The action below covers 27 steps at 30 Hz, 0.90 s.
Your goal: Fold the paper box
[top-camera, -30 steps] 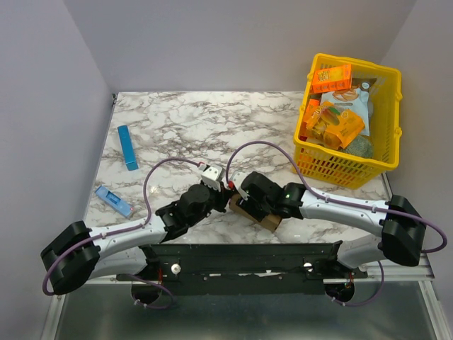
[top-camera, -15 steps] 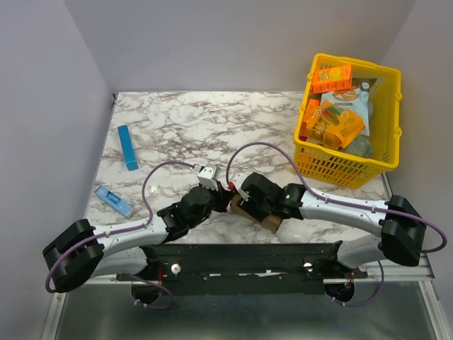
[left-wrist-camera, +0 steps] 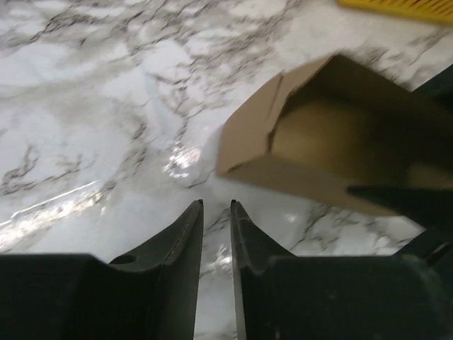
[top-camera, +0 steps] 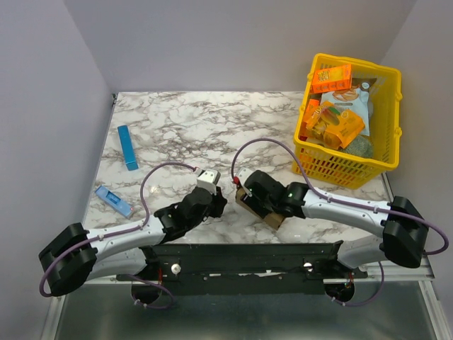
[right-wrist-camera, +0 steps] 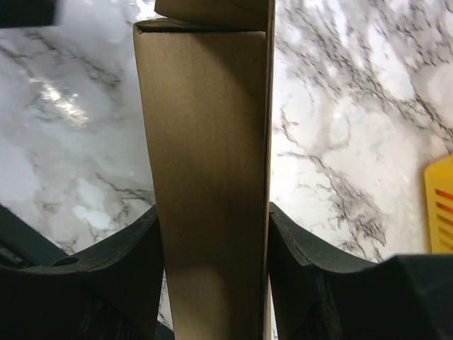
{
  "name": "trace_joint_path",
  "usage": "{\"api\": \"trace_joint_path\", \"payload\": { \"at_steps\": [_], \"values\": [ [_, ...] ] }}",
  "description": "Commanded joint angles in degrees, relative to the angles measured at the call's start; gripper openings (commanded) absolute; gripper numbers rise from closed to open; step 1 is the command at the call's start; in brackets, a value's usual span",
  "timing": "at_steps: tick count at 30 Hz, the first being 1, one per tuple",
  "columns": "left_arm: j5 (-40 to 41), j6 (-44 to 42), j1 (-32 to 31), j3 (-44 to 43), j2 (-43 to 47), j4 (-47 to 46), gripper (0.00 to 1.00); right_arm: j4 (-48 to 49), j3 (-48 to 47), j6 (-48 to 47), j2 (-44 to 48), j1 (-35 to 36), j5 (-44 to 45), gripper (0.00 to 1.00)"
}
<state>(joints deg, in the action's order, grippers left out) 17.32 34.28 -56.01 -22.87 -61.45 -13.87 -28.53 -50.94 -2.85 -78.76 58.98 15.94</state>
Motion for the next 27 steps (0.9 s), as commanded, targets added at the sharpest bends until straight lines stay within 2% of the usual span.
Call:
{"api": "trace_joint_path", "payload": {
  "at_steps": [1, 2, 4, 5, 8, 12, 14, 15, 18, 22, 27],
  "values": [
    [3.2, -4.9, -0.1, -2.8, 2.5, 13.7, 0.39, 0.1, 1.6, 1.6, 1.2, -0.9, 5.6, 0.47],
    [3.0, -5.5, -0.1, -3.9, 3.3, 15.3, 0.47, 0.0, 1.6, 1.7, 1.2, -0.9, 5.7, 0.47],
    [2.2, -6.9, -0.1, -5.1, 4.0, 16.7, 0.52, 0.0, 1.6, 1.5, 1.2, -0.9, 5.4, 0.47],
    [1.8, -7.3, 0.0, -5.9, 4.8, 17.4, 0.58, 0.0, 1.6, 1.5, 1.2, -1.0, 5.1, 0.47],
    [-1.8, -10.5, 1.0, -5.6, 6.2, 14.2, 0.71, 0.5, 1.9, 1.4, 1.4, -0.9, 4.5, 0.47],
    [-9.0, -16.4, 5.2, -5.6, 5.7, 8.1, 0.78, 1.3, 2.6, 1.1, 1.9, -0.9, 3.2, 0.47],
    [-12.2, -20.2, 7.3, -5.1, 5.0, 4.0, 0.8, 1.8, 3.1, 0.6, 2.5, -1.0, 2.1, 0.47],
    [-16.3, -20.7, 9.8, -5.0, 4.5, 2.5, 0.8, 2.1, 3.6, 0.5, 2.6, -0.9, 1.6, 0.47],
    [-23.4, -21.4, 11.9, -4.7, 1.5, -3.6, 0.79, 3.1, 4.1, -0.2, 3.6, -0.9, 0.3, 0.47],
    [-27.3, -24.3, 12.0, -7.7, -3.1, -5.7, 0.73, 3.3, 4.5, -0.8, 4.1, -1.0, -0.4, 0.47],
    [-30.3, -24.9, 12.0, -10.3, -7.4, -7.7, 0.71, 3.4, 4.7, -0.9, 3.7, -1.0, -0.9, 0.47]
  ]
}}
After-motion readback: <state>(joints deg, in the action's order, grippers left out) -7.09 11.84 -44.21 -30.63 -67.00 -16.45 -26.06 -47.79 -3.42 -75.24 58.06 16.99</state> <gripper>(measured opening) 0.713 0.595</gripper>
